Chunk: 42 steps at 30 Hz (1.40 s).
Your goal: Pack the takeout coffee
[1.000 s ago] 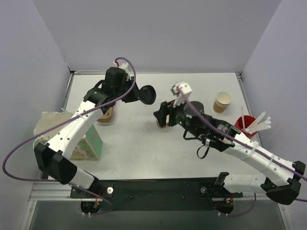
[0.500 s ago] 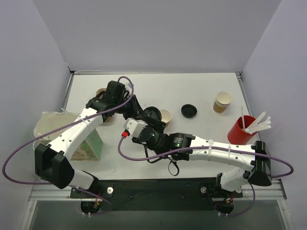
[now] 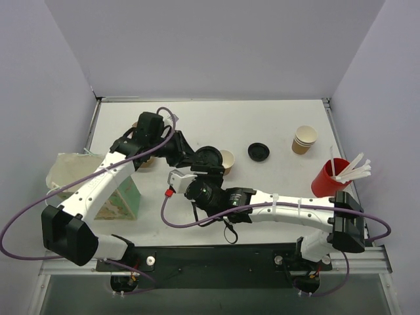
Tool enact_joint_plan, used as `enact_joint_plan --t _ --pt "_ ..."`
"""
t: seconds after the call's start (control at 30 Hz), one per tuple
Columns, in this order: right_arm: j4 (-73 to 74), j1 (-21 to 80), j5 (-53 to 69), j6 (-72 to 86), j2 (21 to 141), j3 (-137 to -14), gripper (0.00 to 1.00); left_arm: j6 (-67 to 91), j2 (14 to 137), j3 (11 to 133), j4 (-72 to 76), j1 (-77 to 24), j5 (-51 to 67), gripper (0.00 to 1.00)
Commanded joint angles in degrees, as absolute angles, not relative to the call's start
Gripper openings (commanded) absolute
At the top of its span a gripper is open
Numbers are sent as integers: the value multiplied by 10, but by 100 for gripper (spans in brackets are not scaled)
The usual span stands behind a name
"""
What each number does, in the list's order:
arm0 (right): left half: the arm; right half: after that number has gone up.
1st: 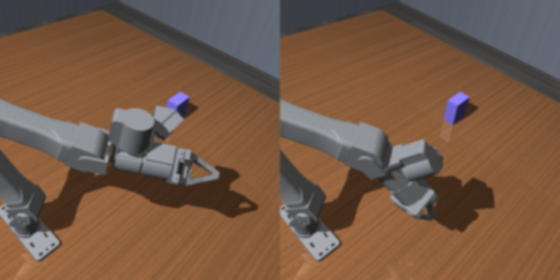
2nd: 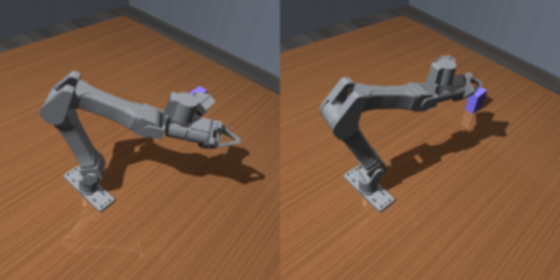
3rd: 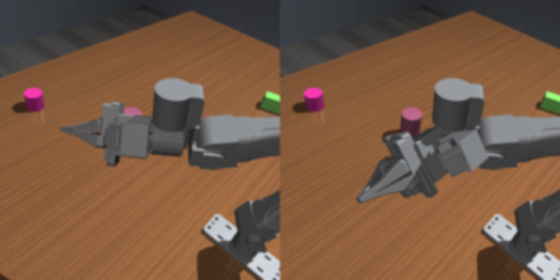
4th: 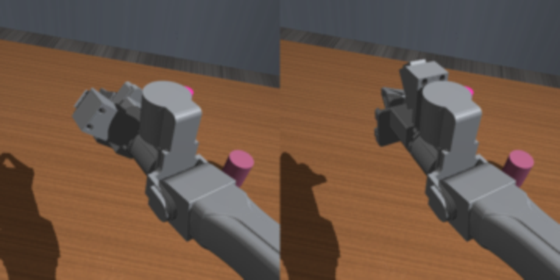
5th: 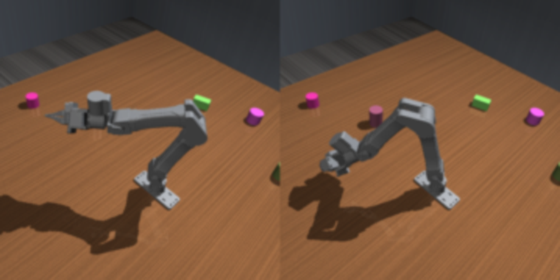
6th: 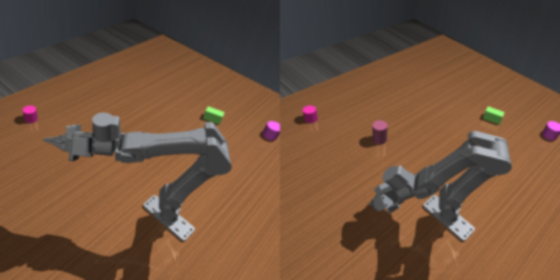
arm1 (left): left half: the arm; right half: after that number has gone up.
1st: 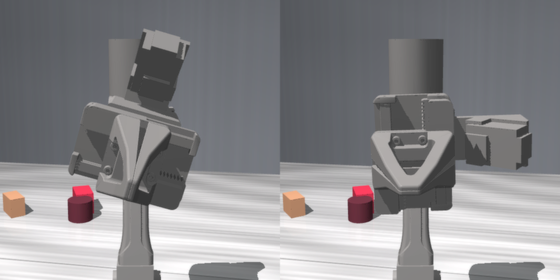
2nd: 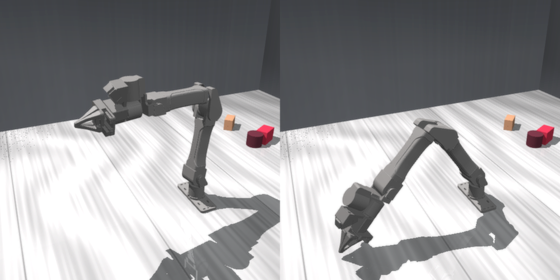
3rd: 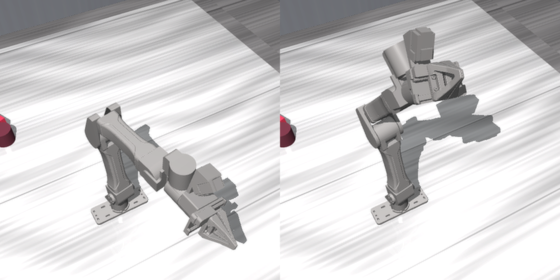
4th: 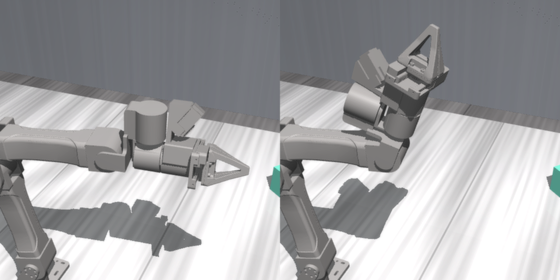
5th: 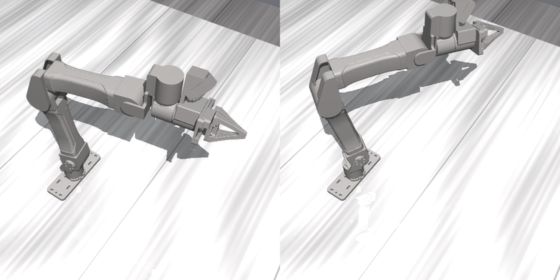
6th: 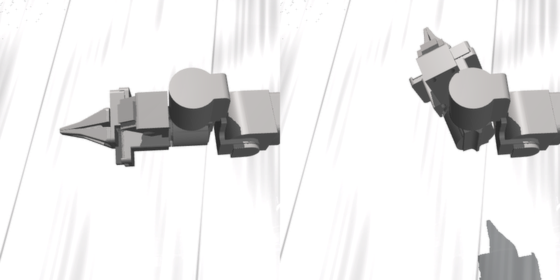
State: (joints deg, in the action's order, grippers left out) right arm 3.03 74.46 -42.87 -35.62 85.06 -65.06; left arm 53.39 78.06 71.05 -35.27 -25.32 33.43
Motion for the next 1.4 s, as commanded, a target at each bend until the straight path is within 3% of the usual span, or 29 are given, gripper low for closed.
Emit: enact_joint_plan --t 0.0,0.33,0.43,0.5,0.67,0.8,1.03,1.37 --pt "-74 747 -490 -430 864 -630 53 558 755 708 -323 -248 374 28" --pt "-158 742 -497 -490 868 -613 24 592 737 672 -284 -245 411 29" --pt "-160 743 -496 -490 866 -613 18 596 733 671 -277 -245 417 34" --pt "-161 743 -495 -490 864 -611 13 592 732 676 -279 -244 414 43" --pt "-152 743 -495 -483 852 -613 9 583 732 687 -277 -243 411 51" --pt "-131 743 -490 -466 846 -621 6 566 732 704 -283 -241 405 67" --pt "-69 738 -469 -406 831 -643 3 499 740 758 -334 -238 367 80" --pt "103 687 -354 -242 801 -714 2 411 765 834 -393 -233 274 84"
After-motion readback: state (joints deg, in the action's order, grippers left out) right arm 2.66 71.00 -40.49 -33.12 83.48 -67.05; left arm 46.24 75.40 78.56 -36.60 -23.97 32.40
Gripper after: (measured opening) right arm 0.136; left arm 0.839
